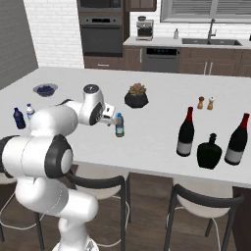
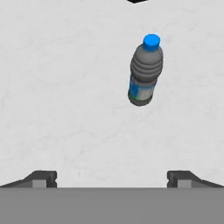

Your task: Move the plastic bottles in the middle to the plastics group, and the glass bottles in the middle to the glass group.

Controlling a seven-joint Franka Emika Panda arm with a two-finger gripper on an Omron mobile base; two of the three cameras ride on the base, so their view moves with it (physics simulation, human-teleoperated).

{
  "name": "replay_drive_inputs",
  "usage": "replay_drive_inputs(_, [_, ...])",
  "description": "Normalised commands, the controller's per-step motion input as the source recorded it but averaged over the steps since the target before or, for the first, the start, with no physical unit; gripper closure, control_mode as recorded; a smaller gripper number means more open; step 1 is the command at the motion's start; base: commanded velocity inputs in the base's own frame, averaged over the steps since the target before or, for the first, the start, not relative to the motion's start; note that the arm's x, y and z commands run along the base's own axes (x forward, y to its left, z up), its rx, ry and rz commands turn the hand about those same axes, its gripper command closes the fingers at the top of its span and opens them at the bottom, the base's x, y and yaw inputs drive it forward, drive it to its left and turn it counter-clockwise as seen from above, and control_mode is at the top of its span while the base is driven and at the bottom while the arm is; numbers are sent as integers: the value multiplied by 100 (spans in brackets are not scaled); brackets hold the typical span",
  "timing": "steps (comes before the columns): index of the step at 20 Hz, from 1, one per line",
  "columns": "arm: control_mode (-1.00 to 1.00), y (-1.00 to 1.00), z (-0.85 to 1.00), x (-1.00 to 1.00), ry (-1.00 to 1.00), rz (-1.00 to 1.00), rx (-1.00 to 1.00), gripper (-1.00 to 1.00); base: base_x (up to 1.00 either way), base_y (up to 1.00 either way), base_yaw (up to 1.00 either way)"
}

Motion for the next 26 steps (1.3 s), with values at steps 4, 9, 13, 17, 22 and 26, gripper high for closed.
replay_drive_inputs(4, [-100,-35,0,65,0,-11,0,-100,0,0,0])
replay_drive_inputs(9, [-100,-26,0,73,3,-7,0,-100,0,0,0])
replay_drive_inputs(13, [-100,-27,-4,52,0,-1,0,-100,0,0,0])
replay_drive_inputs(17, [-100,-15,-22,41,1,0,0,-100,0,0,0])
replay_drive_inputs(22, [-100,-4,-26,46,10,0,0,-100,0,0,0])
replay_drive_inputs(26, [-100,0,-25,50,14,0,0,-100,0,0,0])
